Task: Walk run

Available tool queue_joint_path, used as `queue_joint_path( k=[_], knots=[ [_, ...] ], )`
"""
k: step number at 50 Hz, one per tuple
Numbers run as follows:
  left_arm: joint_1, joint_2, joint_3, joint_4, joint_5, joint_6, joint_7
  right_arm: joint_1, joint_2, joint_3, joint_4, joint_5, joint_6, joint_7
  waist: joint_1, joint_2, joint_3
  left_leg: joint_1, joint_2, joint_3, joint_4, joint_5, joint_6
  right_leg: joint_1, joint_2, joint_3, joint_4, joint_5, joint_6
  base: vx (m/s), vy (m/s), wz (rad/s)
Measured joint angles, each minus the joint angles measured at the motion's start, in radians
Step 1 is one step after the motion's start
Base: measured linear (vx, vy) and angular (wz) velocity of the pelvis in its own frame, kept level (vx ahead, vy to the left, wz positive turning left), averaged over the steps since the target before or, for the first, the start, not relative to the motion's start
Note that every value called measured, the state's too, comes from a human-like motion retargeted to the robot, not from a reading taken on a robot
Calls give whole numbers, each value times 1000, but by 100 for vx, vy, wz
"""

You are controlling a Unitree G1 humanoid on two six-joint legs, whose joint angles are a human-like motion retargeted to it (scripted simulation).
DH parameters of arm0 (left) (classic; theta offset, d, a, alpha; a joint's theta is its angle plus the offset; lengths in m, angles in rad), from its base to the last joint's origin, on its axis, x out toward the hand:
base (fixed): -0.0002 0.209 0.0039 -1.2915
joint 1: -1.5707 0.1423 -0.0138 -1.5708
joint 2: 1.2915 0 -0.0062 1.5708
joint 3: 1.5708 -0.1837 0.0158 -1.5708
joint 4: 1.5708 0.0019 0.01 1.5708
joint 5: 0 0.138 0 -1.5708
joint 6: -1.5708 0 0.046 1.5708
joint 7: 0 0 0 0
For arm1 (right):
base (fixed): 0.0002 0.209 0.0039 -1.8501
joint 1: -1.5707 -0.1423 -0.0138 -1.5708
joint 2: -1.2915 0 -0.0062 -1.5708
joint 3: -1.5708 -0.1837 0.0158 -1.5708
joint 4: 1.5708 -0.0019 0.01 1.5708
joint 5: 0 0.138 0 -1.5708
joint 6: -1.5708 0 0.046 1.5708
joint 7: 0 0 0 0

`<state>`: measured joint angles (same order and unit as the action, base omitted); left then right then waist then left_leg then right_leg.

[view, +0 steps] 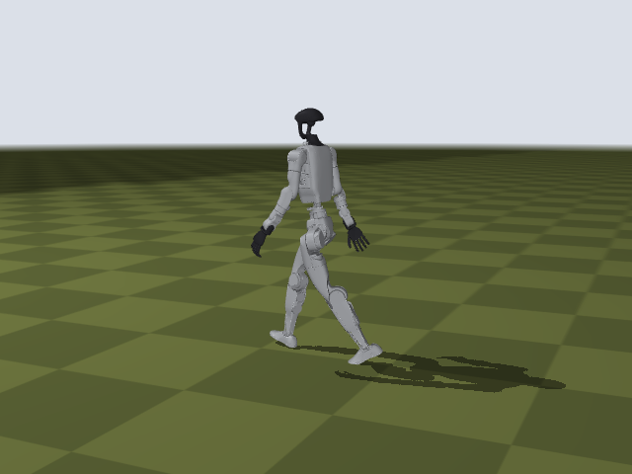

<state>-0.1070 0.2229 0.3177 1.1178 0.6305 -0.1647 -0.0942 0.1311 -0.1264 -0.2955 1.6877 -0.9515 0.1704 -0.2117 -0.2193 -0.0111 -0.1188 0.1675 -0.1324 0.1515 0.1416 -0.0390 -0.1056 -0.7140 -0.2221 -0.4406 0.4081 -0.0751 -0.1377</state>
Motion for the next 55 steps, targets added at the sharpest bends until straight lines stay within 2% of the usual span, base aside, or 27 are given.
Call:
queue_joint_path(
  k=[2,3,5,8,10,12,14,17,20,23,25,27,29,30,31,32,33,35,37,39,42,45,47,50,52,53,55],
  knots=[
    [56,-40,37,45,82,38,-47,-26,-6,-3,-17,14,-3,-26,-29,14,11,-5,41,80,115,218,-1,34,-47,-9,78,-33,-11,115,-6,72],
    [96,-67,50,90,140,70,-68,-41,-11,3,-37,32,-1,-39,-14,-23,0,-22,40,187,218,350,18,83,-64,66,75,-76,-4,122,-8,19],
    [138,-80,59,166,209,101,-79,-62,-17,32,-66,67,-6,-47,26,-85,-6,-56,26,317,388,454,60,175,-92,84,38,-119,-7,126,-22,-8],
    [182,-51,25,286,278,133,-66,-143,-41,62,-100,75,-16,-61,62,-151,4,-211,120,397,688,276,121,310,-164,12,-5,-162,29,113,-26,52],
    [227,-40,53,337,325,153,-49,-214,-47,87,-143,25,15,-94,122,-141,15,-390,190,383,812,184,85,422,-87,-27,-117,-151,41,81,-22,-33],
    [270,-38,84,367,324,161,-39,-261,-56,112,-199,-8,22,-117,179,-122,19,-524,180,341,776,135,41,507,-4,-40,-222,-138,43,102,-24,-65],
    [305,-37,114,390,306,170,-37,-299,-71,131,-252,-16,2,-117,234,-112,20,-613,206,362,700,90,41,563,50,-36,-277,-144,50,97,-21,-69],
    [357,-36,167,435,254,187,-45,-361,-101,144,-353,-15,-44,-98,328,-88,30,-736,244,407,465,28,97,668,123,-23,-336,-176,85,103,-13,-70],
    [374,-42,218,490,205,212,-59,-416,-124,135,-446,-14,-83,-80,388,-62,57,-811,200,362,151,-1,135,771,173,-10,-365,-219,127,102,-3,-45],
    [377,-41,263,540,214,247,-113,-431,-110,145,-513,4,-119,-89,394,-71,38,-883,141,288,-9,-31,128,844,176,5,-354,-235,208,111,-2,-19],
    [377,-35,271,546,233,261,-147,-412,-81,148,-530,7,-126,-100,389,-73,26,-887,132,253,27,-18,178,876,176,27,-332,-207,262,156,1,-25],
    [369,-28,257,532,268,276,-168,-346,-43,148,-523,7,-139,-110,403,-72,3,-862,158,317,122,17,228,908,189,67,-269,-96,321,135,-6,-51],
    [351,-35,251,497,295,273,-165,-277,-13,150,-485,-17,-151,-121,441,-77,-2,-861,206,230,222,14,231,899,176,92,-153,117,293,148,-7,-118],
    [339,-45,258,479,301,267,-158,-250,4,163,-457,-34,-144,-134,453,-79,0,-861,234,210,281,-24,233,881,146,80,-68,231,262,133,-10,-89],
    [322,-50,251,457,289,264,-156,-228,22,183,-413,-44,-114,-165,418,-56,-2,-809,248,190,289,-74,224,843,162,76,47,322,258,117,-8,-31],
    [306,-51,240,437,274,262,-155,-209,33,200,-369,-53,-88,-192,388,-36,-2,-757,263,188,287,-113,219,806,173,70,156,384,247,106,-3,27],
    [292,-47,222,422,253,261,-156,-199,33,213,-322,-59,-70,-211,367,-21,-1,-703,279,222,267,-130,223,770,173,61,252,390,224,111,0,-2],
    [239,-24,174,396,188,250,-138,-183,25,226,-217,-90,-54,-225,344,-22,10,-603,280,263,213,-151,207,642,126,79,476,258,186,101,0,-30],
    [153,10,135,371,135,239,-95,-164,28,205,-143,-136,-42,-208,274,-39,33,-496,214,258,109,-145,185,462,82,106,641,156,201,89,-3,53],
    [70,43,96,318,111,221,-56,-127,22,170,-89,-154,-39,-177,186,-39,56,-395,158,207,15,-139,153,311,75,100,664,99,219,114,-2,137],
    [-30,86,48,232,100,184,-63,-74,3,136,-55,-130,-36,-122,83,-28,69,-309,107,132,-46,-159,139,175,15,14,536,17,179,102,-6,134],
    [-126,143,12,145,87,140,-98,-12,-19,106,-32,-109,-25,-75,-3,-26,69,-228,77,69,-77,-203,119,55,-40,-84,275,-82,90,113,-20,104],
    [-180,180,-12,87,70,119,-111,10,-28,83,-9,-104,-12,-52,-29,-34,76,-170,59,44,-94,-229,108,-2,-23,-83,68,-118,60,107,-28,70],
    [-233,206,-70,-15,22,82,-94,57,-36,18,12,-105,21,-17,-49,-27,55,-93,36,-7,-106,-252,76,-120,18,3,-161,-98,60,112,-28,73],
    [-213,189,-82,-48,2,64,-66,83,-39,-5,12,-101,30,3,-55,-4,29,-74,44,-33,-83,-205,22,-120,32,21,-128,-125,43,116,-24,48],
    [-184,165,-81,-64,-9,55,-43,93,-39,-24,12,-99,43,18,-58,14,6,-66,52,-44,-55,-137,-27,-106,42,39,-57,-169,32,149,-30,44],
    [-124,121,-65,-80,0,51,-35,104,-29,-57,12,-90,61,14,-85,34,-27,-49,63,-24,3,34,-83,-45,31,-119,-25,-139,-26,167,-37,61]
  ],
)
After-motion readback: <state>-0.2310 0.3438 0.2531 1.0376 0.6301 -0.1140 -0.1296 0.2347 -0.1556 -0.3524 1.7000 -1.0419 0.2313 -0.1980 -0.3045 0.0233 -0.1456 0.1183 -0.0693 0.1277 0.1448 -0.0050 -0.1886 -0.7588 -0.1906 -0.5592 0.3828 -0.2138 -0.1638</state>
